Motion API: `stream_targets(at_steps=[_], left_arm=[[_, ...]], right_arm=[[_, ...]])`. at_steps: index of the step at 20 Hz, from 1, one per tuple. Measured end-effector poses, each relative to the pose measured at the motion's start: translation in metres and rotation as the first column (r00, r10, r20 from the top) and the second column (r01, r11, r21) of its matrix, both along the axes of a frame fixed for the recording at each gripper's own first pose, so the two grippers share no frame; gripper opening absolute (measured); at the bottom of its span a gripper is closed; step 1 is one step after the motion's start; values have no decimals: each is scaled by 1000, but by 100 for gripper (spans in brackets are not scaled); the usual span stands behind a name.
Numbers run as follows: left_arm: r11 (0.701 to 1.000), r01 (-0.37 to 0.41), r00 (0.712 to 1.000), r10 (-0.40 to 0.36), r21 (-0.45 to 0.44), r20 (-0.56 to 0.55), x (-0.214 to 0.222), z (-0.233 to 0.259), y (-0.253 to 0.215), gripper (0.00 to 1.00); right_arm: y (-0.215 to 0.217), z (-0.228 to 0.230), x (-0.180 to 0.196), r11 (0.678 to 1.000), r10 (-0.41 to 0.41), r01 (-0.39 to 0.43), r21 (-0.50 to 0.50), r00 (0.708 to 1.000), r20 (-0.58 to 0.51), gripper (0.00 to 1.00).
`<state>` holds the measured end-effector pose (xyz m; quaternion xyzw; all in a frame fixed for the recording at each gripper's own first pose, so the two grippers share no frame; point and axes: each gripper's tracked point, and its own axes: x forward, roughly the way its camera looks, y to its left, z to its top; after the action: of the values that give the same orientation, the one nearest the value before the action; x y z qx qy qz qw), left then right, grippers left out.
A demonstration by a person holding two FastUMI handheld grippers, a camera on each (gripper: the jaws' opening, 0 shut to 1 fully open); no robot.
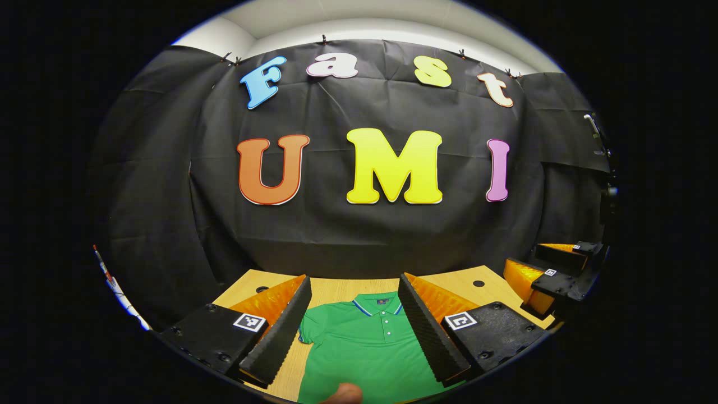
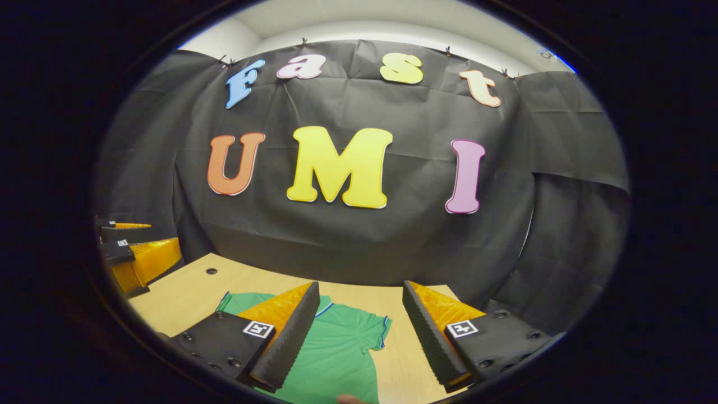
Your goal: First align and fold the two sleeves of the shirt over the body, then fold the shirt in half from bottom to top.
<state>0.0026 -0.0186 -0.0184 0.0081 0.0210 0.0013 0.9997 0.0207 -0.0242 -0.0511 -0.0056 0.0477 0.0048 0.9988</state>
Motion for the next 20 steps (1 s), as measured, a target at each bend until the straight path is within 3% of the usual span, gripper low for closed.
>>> stream_targets(at_steps=[11,20], left_arm=[[999,-37,998,38,32,-43,1,-20,-10,100],[993,-112,992,114,28,-61,3,-18,-10,99]], right_arm=[[-27,-94,29,1000,-5,8,17,984,-179,96],[-60,-194,104,999,-29,37,16,936,-352,94]])
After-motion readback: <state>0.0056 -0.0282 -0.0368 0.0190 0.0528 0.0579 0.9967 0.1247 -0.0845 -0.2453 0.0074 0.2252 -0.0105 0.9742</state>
